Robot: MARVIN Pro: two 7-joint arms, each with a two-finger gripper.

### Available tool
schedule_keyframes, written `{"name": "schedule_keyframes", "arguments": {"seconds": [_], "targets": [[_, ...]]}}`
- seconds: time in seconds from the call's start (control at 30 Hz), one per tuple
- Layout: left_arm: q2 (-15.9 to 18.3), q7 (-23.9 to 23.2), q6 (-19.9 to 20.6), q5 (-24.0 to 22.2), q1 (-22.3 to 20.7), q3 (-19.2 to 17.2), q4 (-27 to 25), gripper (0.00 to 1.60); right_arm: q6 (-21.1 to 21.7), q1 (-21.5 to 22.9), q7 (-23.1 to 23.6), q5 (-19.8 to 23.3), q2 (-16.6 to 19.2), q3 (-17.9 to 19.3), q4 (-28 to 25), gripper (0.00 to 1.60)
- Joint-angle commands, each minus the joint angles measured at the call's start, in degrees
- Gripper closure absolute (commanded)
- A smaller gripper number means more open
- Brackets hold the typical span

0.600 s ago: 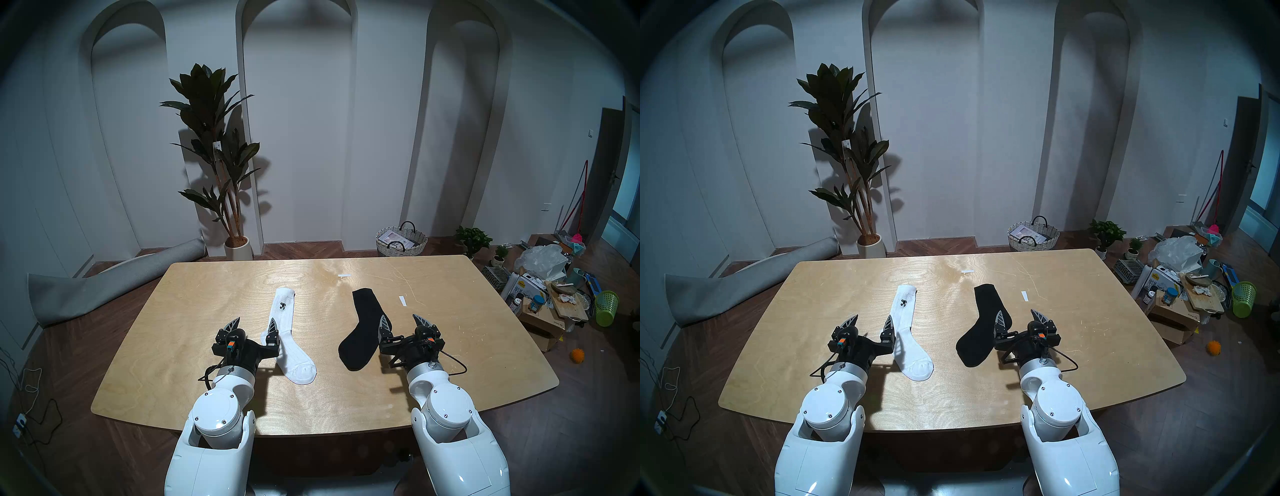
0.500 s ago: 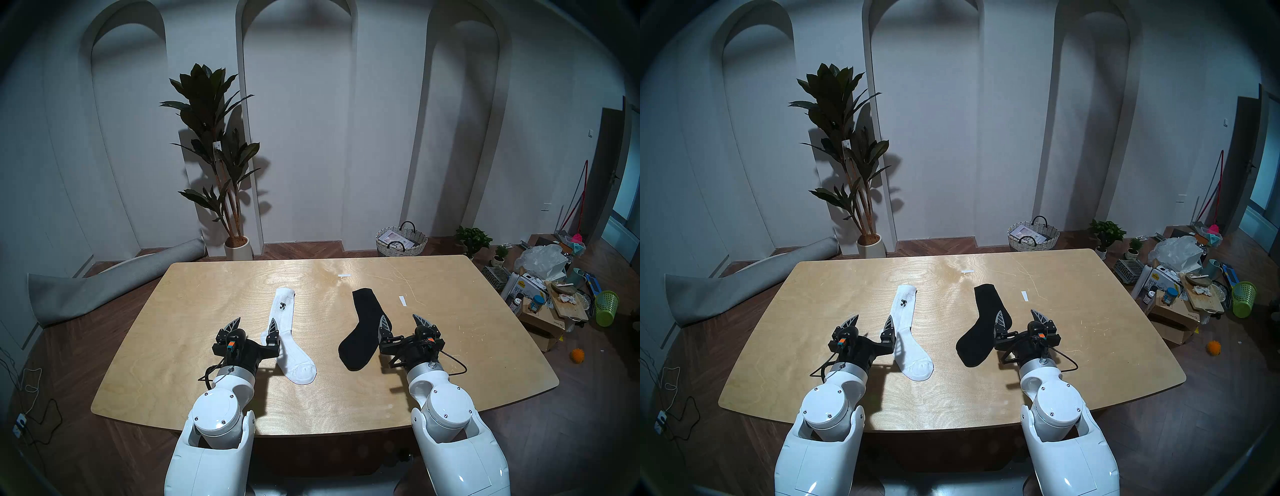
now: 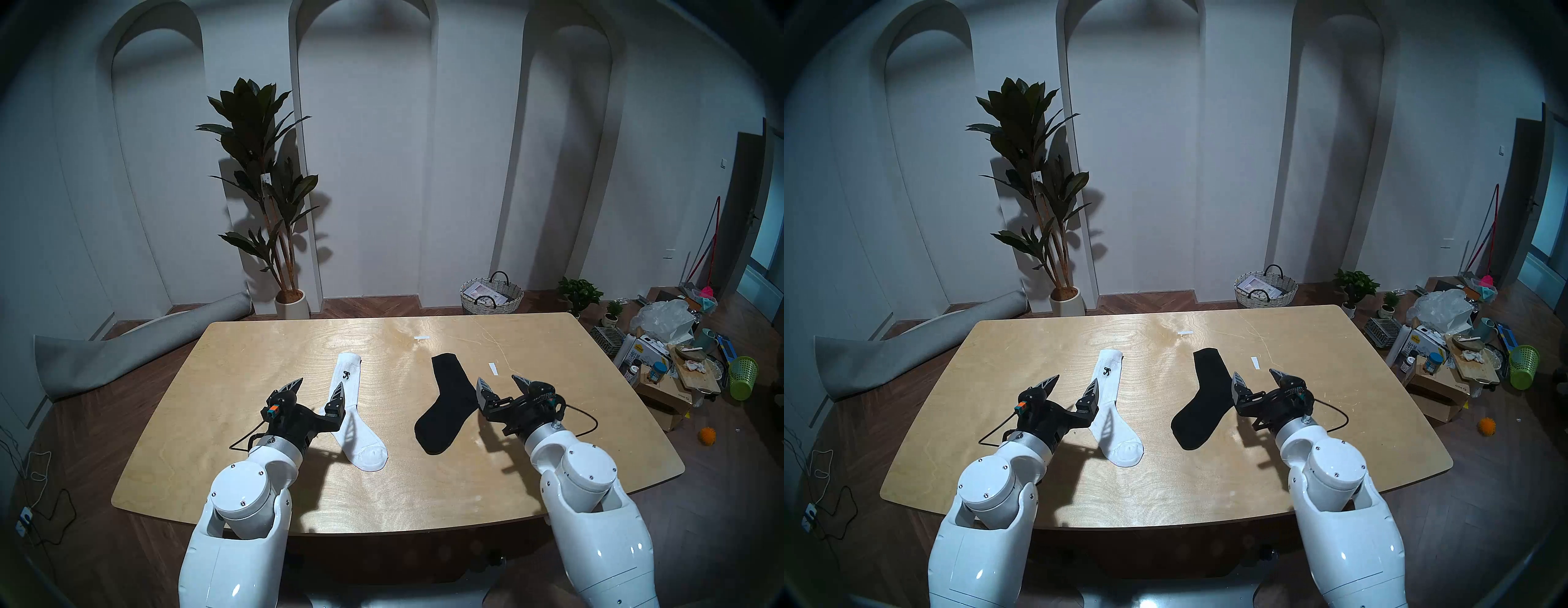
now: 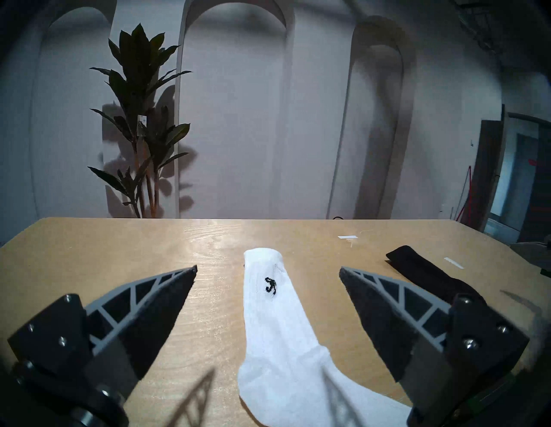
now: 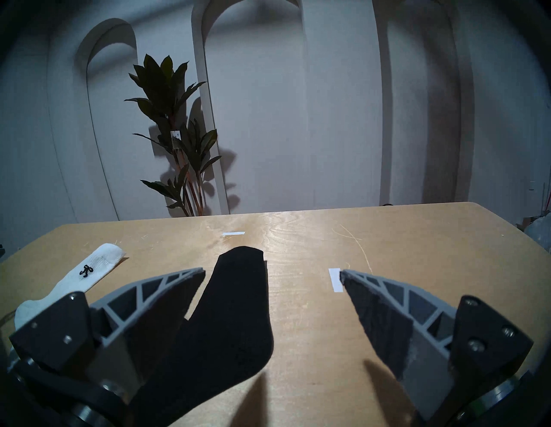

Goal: Fold socks in half once and place them neatly on the table

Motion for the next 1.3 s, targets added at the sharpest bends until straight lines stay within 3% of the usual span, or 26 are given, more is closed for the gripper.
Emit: {"name": "schedule_keyframes", "arguments": {"seconds": [0.0, 0.13, 0.2, 0.53, 0.57, 0.6, 0.8, 1.0, 1.27], "targets": [[2.1, -4.7, 2.6, -3.5, -2.0, -0.9, -2.8, 0.0, 4.9, 3.5, 5.7, 4.0, 3.7, 1.4, -2.3, 0.0], [3.6, -8.5, 5.3, -6.5, -2.9, -2.1, -3.8, 0.0, 9.5, 4.4, 8.9, 5.4, 6.3, 2.0, -2.5, 0.0], [4.7, -10.8, 7.3, -8.3, -3.5, -2.9, -4.3, 0.0, 8.7, 4.6, 9.5, 2.0, 8.9, 1.7, -3.6, 0.0], [10.9, -21.5, 19.0, -14.5, -7.3, -5.2, -3.3, 0.0, 15.8, 6.5, 17.8, 1.7, 14.8, 1.3, -4.0, 0.0], [11.2, -21.9, 19.7, -14.6, -7.8, -5.2, -2.9, 0.0, 19.7, 6.9, 19.3, 5.0, 13.7, 2.3, -3.9, 0.0], [10.7, -21.5, 19.4, -14.3, -7.8, -5.1, -2.7, 0.0, 19.7, 6.9, 20.3, 9.0, 12.6, 3.1, -3.0, 0.0], [10.4, -21.9, 20.5, -13.9, -8.3, -4.3, -2.3, 0.0, 26.7, 9.7, 25.4, 15.2, 10.0, 6.6, 0.5, 0.0], [10.6, -22.0, 21.4, -13.9, -8.9, -3.8, -1.8, 0.0, 32.7, 13.4, 27.9, 20.7, 11.7, 8.9, 5.3, 0.0], [11.0, -22.1, 22.5, -13.9, -9.6, -3.4, -1.5, 0.0, 42.0, 18.0, 28.4, 22.6, 16.3, 9.9, 10.2, 0.0]]}}
